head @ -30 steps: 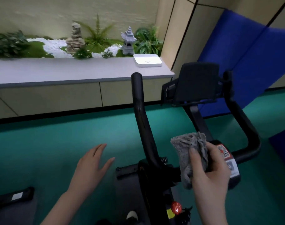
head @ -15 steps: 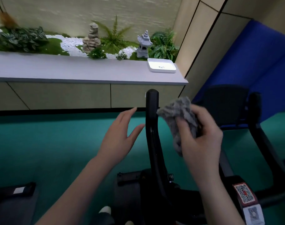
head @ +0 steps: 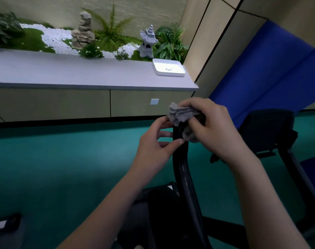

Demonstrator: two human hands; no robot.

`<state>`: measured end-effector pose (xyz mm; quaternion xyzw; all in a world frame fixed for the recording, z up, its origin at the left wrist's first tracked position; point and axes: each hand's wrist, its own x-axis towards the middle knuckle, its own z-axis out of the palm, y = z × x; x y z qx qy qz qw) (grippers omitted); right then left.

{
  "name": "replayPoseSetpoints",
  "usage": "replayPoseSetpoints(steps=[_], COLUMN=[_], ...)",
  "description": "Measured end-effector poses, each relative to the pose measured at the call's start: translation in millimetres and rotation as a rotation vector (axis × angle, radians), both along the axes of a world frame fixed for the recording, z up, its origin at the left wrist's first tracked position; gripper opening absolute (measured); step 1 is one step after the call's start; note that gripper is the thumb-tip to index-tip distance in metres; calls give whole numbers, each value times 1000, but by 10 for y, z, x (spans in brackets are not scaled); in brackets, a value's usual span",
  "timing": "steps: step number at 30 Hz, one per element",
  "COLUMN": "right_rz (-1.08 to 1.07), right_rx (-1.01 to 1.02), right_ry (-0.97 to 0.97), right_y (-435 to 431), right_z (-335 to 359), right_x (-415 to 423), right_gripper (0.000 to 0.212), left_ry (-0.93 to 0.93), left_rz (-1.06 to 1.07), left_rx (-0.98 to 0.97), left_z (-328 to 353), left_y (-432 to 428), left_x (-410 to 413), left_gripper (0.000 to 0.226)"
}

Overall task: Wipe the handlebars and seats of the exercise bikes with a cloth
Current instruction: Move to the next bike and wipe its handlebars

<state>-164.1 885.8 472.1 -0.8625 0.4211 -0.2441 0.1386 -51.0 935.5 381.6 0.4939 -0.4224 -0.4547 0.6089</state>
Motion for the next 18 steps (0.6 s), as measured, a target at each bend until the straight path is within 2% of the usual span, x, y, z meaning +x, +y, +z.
replayPoseSetpoints(steps=[4, 6, 8, 11, 15, 18], right_rz=[109, 148, 110, -87, -349, -435], right_rx=[-1, 66, 166, 317, 96, 2], right_ry=[155, 265, 283, 36, -143, -234], right_y=[-54, -163, -242, -225, 19, 140], right_z=[91, 117, 103, 36, -164, -272], right_x=[87, 210, 278, 207, 134, 170], right_gripper=[36, 28, 22, 19, 17, 17], left_ry=[92, 144, 176, 157, 141, 130], left_rz=[-21, -18, -11, -25, -40, -48], left_rx=[11, 36, 56, 59, 47, 47], left_z=[-8, -18, -48, -91, -108, -86], left_y=[-14, -4, 14, 67, 85, 71], left_x=[18, 19, 26, 49, 85, 85], left_gripper=[47, 44, 37, 32, 32, 34])
